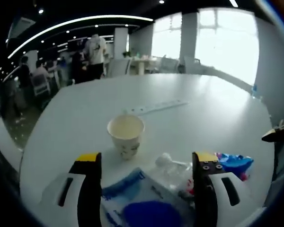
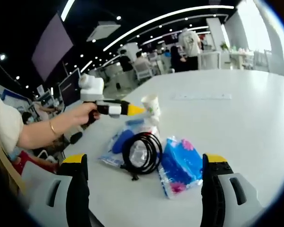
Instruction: Arrange the tabletop items into an orderly group along one side of the table until the central work area is clear of visible clutter.
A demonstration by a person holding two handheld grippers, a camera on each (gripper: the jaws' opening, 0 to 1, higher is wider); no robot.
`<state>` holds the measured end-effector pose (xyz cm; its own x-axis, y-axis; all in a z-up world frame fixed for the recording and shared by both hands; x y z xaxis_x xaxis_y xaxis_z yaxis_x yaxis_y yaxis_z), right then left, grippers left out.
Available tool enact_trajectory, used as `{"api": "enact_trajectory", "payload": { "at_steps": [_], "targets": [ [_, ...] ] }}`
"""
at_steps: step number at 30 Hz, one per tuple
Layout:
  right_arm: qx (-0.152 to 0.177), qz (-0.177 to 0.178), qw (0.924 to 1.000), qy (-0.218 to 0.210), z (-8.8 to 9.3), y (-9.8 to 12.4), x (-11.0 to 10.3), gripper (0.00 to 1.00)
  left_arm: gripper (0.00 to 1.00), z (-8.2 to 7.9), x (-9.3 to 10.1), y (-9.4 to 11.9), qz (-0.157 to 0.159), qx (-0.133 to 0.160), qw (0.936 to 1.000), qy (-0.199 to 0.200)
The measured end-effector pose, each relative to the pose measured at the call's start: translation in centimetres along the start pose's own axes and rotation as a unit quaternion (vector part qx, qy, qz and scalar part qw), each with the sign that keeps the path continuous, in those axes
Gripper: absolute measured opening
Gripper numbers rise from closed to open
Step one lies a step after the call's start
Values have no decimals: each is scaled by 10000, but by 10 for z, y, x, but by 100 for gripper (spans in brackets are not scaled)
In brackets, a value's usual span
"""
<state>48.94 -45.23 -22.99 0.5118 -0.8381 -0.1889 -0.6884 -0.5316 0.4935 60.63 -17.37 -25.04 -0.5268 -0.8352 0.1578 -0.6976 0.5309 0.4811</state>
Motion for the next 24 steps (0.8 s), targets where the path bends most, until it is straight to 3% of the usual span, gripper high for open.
{"api": "enact_trajectory", "payload": {
  "at_steps": [9, 24],
  "targets": [
    [-11, -161, 9997, 170, 1, -2, -8, 97, 83, -6, 22, 21, 431, 155, 9988, -185],
    [-81, -22, 9982, 588, 5, -6, -8, 90, 86, -4, 54, 63, 961, 271, 9934, -560]
  ]
}}
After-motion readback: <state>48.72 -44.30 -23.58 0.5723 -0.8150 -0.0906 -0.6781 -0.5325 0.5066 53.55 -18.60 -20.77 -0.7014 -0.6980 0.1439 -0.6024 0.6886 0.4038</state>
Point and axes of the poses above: the point that each gripper's makers call its tool centre point, and the gripper's own axes: y roughly backward along the fingers, x roughly to its right, z roughly out of its underside, the point moved 10 cm from there along y, roughly backward along the fingers, and after that the axes turned 13 degrees about z, right-handed, at the moved point
